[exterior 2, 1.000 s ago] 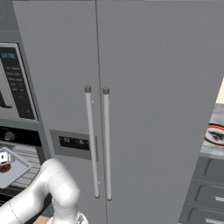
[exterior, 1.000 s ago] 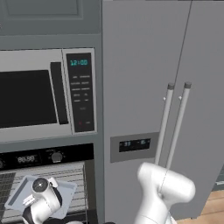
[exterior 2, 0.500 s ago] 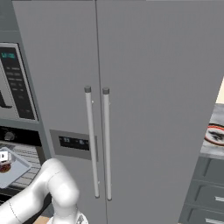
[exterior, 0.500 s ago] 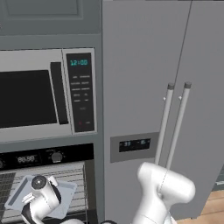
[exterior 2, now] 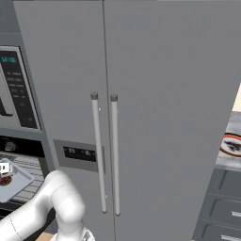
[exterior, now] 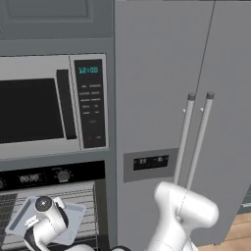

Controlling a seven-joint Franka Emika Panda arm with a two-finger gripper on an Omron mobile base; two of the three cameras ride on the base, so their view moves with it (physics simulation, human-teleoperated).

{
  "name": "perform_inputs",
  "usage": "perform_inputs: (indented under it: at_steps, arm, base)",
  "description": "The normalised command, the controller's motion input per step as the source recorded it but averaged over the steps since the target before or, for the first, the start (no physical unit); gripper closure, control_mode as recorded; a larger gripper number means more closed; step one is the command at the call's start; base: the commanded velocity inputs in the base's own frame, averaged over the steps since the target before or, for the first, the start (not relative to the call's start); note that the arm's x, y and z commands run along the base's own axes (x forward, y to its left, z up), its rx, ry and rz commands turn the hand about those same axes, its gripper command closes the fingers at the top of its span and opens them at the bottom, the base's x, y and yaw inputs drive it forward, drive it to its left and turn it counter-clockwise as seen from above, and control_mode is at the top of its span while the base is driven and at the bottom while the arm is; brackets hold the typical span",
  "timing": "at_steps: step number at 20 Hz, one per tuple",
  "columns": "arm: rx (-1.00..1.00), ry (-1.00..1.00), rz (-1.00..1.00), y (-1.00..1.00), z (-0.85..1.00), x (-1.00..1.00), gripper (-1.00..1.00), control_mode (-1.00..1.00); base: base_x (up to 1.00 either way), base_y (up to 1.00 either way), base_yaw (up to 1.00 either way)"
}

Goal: Take the baked cake out of the oven and place it on the plate for cooling. Then close the oven door.

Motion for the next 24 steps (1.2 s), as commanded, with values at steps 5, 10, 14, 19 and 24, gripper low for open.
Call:
perform_inputs:
  at_steps: [5, 10, 14, 19, 24]
  arm:
    - [0.0, 0.0, -0.02, -0.03, -0.07, -0.11, -1.0, -1.0]
    - [0.0, 0.0, 0.0, -0.01, -0.07, 0.0, -1.0, -1.0]
    - [0.0, 0.0, 0.0, -0.01, -0.08, 0.01, -1.0, -1.0]
    - [0.0, 0.0, 0.0, 0.0, -0.16, 0.0, 1.0, -1.0]
    - [0.0, 0.0, 0.0, 0.0, -0.14, 0.0, 1.0, -1.0]
  base:
    - [0.0, 0.0, 0.0]
    - [0.0, 0.0, 0.0]
    - [0.0, 0.0, 0.0]
    - [0.0, 0.0, 0.0]
    - [0.0, 0.0, 0.0]
